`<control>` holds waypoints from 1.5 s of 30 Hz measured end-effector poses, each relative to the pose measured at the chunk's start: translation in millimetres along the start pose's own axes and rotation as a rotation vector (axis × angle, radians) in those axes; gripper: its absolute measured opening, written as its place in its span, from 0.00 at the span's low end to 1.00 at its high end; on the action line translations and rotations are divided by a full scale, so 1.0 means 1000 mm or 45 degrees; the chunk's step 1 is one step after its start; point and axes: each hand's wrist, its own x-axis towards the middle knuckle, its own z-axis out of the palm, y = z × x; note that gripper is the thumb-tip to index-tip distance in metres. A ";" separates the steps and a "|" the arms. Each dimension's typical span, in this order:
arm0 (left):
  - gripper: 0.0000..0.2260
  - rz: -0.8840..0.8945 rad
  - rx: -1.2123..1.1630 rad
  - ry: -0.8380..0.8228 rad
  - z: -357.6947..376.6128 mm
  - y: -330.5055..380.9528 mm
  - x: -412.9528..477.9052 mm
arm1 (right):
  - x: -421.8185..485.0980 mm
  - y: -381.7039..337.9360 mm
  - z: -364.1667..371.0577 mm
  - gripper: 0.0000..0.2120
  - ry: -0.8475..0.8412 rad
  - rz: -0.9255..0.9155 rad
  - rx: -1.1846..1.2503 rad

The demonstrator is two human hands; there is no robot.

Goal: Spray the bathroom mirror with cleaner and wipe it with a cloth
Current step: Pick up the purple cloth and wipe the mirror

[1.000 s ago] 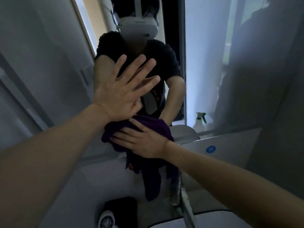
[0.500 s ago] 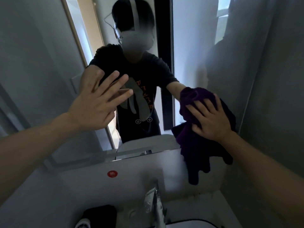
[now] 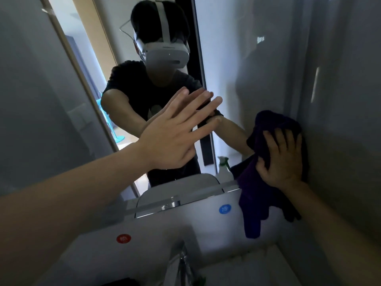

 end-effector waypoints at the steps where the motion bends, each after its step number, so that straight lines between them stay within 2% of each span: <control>1: 0.32 -0.009 0.012 0.006 0.004 0.000 0.004 | -0.005 -0.005 0.002 0.35 0.000 0.110 0.042; 5: 0.33 0.003 0.145 0.024 0.018 0.000 0.003 | -0.034 -0.046 0.018 0.38 -0.005 0.566 0.182; 8: 0.33 0.004 0.176 0.034 0.022 0.001 0.003 | -0.053 -0.092 0.029 0.37 -0.050 0.612 0.205; 10: 0.33 -0.005 0.199 0.026 0.023 0.002 0.002 | -0.061 -0.128 0.032 0.36 -0.112 0.407 0.191; 12: 0.32 -0.010 0.215 0.028 0.024 0.004 0.001 | -0.064 -0.159 0.032 0.33 -0.170 0.034 0.146; 14: 0.32 -0.009 0.214 0.020 0.023 0.005 0.002 | -0.059 -0.177 0.031 0.32 -0.180 -0.228 0.130; 19: 0.32 -0.023 0.205 -0.021 0.018 0.003 0.004 | -0.035 -0.207 0.026 0.34 -0.210 -0.624 0.090; 21: 0.31 -0.027 0.202 -0.006 0.018 0.003 0.004 | -0.026 -0.217 0.022 0.34 -0.243 -0.677 0.087; 29: 0.30 -0.045 0.183 0.061 0.023 0.002 0.005 | -0.019 -0.257 0.008 0.33 -0.333 -0.485 0.169; 36: 0.27 -0.049 0.132 0.054 0.024 0.004 0.001 | -0.016 -0.308 -0.006 0.23 -0.498 -0.193 0.335; 40: 0.28 -0.081 0.098 0.058 0.022 0.005 0.004 | -0.015 -0.263 -0.004 0.21 -0.380 -0.327 0.314; 43: 0.30 -0.153 0.028 0.016 0.011 0.011 0.009 | -0.013 -0.221 -0.008 0.27 -0.340 -0.353 0.262; 45: 0.30 -0.193 -0.020 -0.014 0.005 0.019 0.011 | -0.009 -0.192 -0.012 0.32 -0.311 -0.257 0.200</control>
